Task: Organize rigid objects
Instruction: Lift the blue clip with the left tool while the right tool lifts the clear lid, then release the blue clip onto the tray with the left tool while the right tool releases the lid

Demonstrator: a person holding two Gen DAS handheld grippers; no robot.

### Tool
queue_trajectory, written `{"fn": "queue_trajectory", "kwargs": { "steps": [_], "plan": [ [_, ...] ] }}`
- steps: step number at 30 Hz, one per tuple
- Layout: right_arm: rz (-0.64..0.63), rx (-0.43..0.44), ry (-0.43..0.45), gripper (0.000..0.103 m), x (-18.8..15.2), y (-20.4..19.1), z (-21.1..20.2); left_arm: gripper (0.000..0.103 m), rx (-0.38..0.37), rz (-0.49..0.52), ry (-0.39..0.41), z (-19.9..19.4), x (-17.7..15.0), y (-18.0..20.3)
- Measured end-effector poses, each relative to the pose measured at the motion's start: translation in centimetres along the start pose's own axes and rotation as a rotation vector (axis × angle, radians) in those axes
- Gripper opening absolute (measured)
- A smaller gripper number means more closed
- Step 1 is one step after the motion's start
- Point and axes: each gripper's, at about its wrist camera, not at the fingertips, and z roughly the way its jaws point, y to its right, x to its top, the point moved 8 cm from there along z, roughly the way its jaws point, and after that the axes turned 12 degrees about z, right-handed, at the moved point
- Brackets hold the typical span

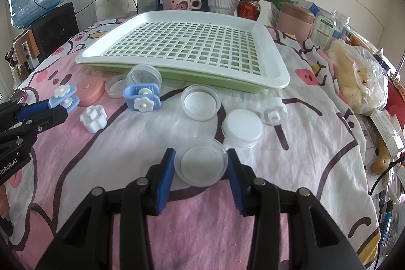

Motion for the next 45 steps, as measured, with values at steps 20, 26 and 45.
{"fn": "queue_trajectory", "kwargs": {
  "steps": [20, 26, 45],
  "plan": [
    [0.002, 0.001, -0.001, 0.04, 0.0, 0.1, 0.1, 0.019, 0.0, -0.001, 0.001, 0.0, 0.0, 0.0],
    [0.003, 0.002, 0.0, 0.04, 0.0, 0.1, 0.1, 0.019, 0.001, 0.0, 0.002, 0.0, 0.1, 0.0],
    [0.089, 0.219, 0.031, 0.04, 5.0, 1.7, -3.1, 0.019, -0.052, 0.008, 0.05, -1.9, 4.8, -1.2]
  ]
}}
